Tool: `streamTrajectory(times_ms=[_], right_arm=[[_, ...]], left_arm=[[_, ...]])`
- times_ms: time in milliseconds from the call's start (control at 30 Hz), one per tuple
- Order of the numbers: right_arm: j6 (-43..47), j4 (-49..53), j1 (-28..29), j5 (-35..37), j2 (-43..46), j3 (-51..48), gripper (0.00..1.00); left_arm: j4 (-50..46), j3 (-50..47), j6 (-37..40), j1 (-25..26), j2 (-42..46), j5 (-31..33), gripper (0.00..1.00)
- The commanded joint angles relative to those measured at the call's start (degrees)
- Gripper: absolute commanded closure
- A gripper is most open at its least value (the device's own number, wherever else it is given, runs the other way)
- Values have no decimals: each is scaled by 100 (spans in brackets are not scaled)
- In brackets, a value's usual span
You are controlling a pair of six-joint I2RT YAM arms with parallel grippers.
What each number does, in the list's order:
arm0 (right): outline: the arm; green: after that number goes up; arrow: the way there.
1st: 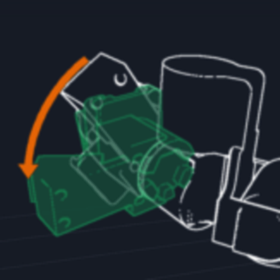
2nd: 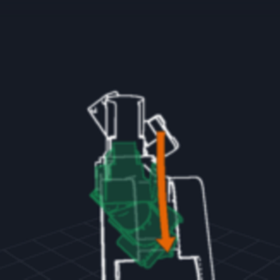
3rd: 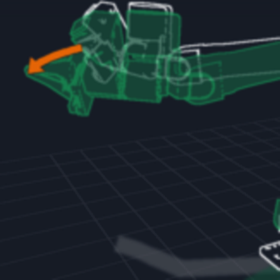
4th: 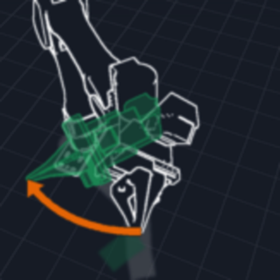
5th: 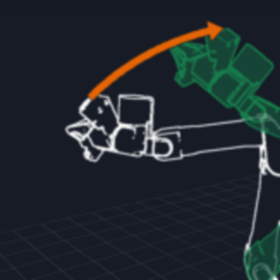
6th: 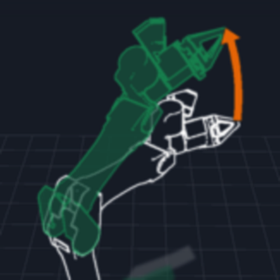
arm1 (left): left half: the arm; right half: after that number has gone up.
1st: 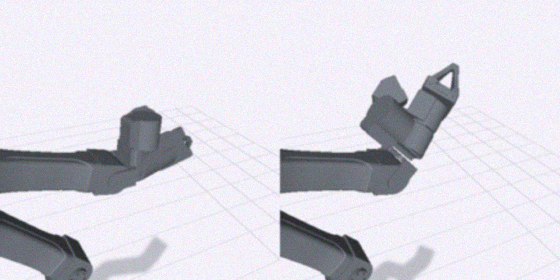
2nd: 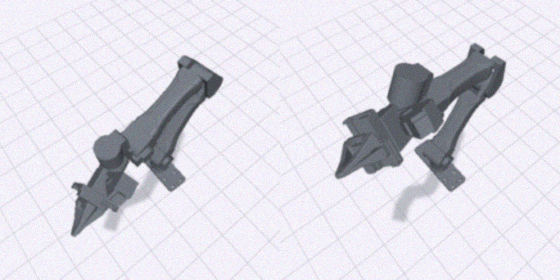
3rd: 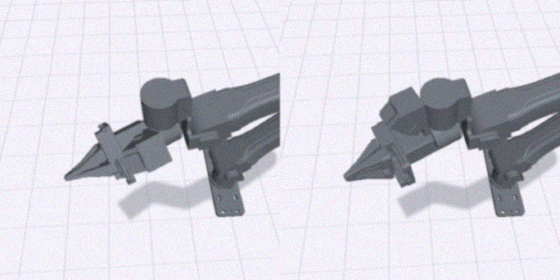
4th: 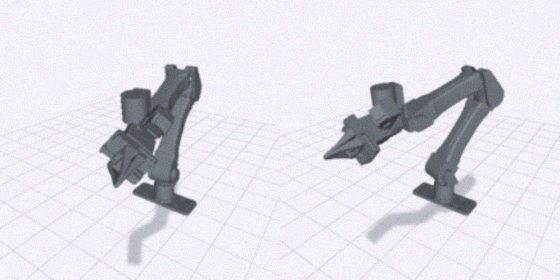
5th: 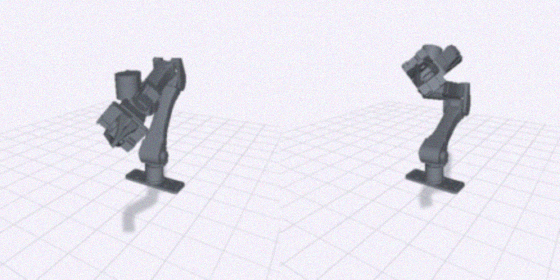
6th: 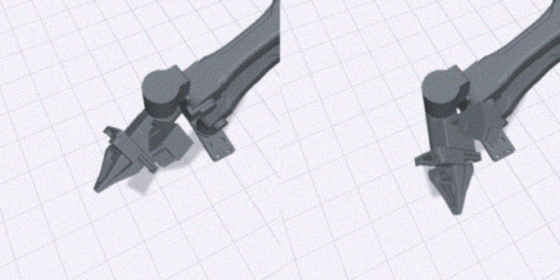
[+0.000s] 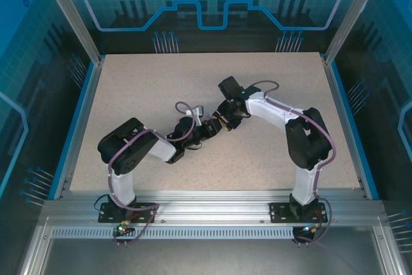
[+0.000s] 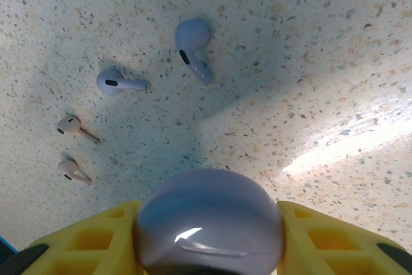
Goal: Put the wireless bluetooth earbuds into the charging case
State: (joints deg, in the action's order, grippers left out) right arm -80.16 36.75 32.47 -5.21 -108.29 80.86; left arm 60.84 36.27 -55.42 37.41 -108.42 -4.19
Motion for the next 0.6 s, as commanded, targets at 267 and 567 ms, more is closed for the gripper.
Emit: streamTrajectory(times_ms=[267, 567], right_arm=[[-481, -322, -39, -533, 218, -402, 59], [-461, -289, -48, -531, 234, -386, 59]], left_arm=[[634, -42, -355, 35, -154, 652, 70], [649, -41, -369, 60, -144, 715, 79]])
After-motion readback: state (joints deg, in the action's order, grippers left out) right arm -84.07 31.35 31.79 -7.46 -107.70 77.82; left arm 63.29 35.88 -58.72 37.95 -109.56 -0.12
